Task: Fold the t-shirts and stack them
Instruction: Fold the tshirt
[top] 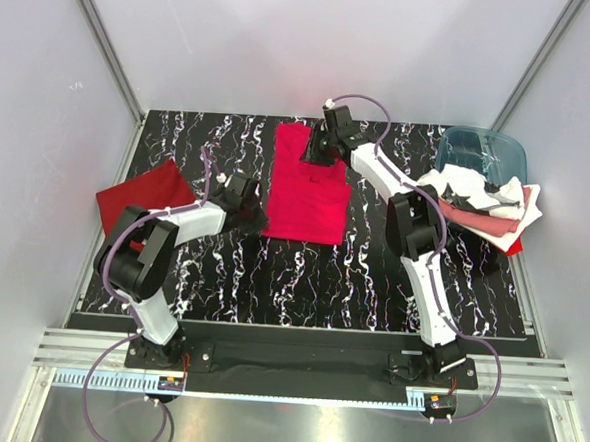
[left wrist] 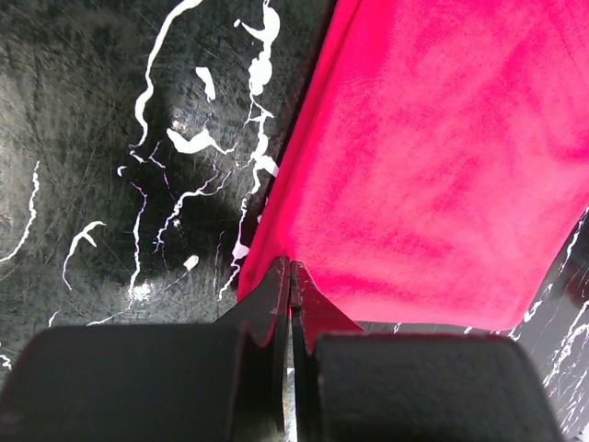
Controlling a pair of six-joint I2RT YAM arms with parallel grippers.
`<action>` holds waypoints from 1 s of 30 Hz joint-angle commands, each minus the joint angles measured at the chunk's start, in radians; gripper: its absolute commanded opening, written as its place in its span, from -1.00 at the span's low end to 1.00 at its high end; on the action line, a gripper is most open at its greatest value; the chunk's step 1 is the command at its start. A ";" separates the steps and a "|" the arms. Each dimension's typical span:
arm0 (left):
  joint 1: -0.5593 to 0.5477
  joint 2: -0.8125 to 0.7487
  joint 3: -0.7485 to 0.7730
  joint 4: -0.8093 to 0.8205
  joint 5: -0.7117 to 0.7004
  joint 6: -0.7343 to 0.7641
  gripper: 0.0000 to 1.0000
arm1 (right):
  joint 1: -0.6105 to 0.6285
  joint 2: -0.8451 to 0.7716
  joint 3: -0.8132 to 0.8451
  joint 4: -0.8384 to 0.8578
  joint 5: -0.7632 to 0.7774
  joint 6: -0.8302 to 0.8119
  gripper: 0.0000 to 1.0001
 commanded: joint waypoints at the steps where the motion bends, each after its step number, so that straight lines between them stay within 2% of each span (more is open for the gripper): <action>1: -0.008 -0.062 0.006 0.001 -0.045 0.019 -1.00 | 0.007 -0.052 -0.022 -0.052 0.021 -0.025 -0.10; 2: -0.017 -0.077 0.010 -0.008 -0.056 0.030 -1.00 | 0.009 -0.129 -0.078 -0.026 0.027 -0.021 0.04; 3: -0.025 -0.091 0.017 -0.025 -0.109 0.042 -1.00 | 0.012 -0.174 -0.203 -0.001 0.055 -0.006 0.12; 5: -0.061 -0.155 0.024 -0.080 -0.186 0.067 -1.00 | 0.013 -0.316 -0.347 0.074 0.069 0.013 0.28; 8: -0.078 -0.238 -0.005 -0.079 -0.239 0.087 -0.92 | 0.021 -0.502 -0.664 0.122 0.127 0.028 0.41; 11: -0.080 -0.293 -0.006 -0.109 -0.255 0.104 -0.73 | 0.071 -0.659 -0.854 0.082 0.251 0.022 0.44; 13: -0.084 -0.326 -0.008 -0.146 -0.291 0.099 -0.60 | 0.111 -0.717 -0.922 0.039 0.377 0.063 0.44; 14: -0.098 -0.359 -0.028 -0.146 -0.301 0.094 -0.04 | 0.116 -0.762 -0.968 0.033 0.380 0.086 0.44; 15: -0.107 -0.378 -0.041 -0.139 -0.308 0.090 0.25 | 0.118 -0.780 -0.990 0.036 0.360 0.103 0.45; 16: -0.115 -0.390 -0.057 -0.134 -0.318 0.082 0.40 | 0.119 -0.794 -1.013 0.053 0.352 0.128 0.43; 17: -0.124 -0.396 -0.068 -0.134 -0.314 0.087 0.45 | 0.119 -0.825 -1.039 0.076 0.349 0.140 0.41; 20: -0.127 -0.392 -0.097 -0.117 -0.303 0.119 0.43 | 0.119 -0.869 -1.163 0.203 0.345 0.169 0.25; 22: -0.127 -0.370 -0.118 -0.079 -0.282 0.134 0.36 | 0.119 -0.873 -1.179 0.223 0.362 0.162 0.17; 26: -0.131 -0.312 -0.040 -0.102 -0.229 0.159 0.34 | 0.119 -0.811 -1.156 0.174 0.368 0.140 0.20; 30: -0.131 -0.288 -0.046 -0.094 -0.234 0.157 0.32 | 0.116 -0.785 -1.151 0.174 0.323 0.139 0.18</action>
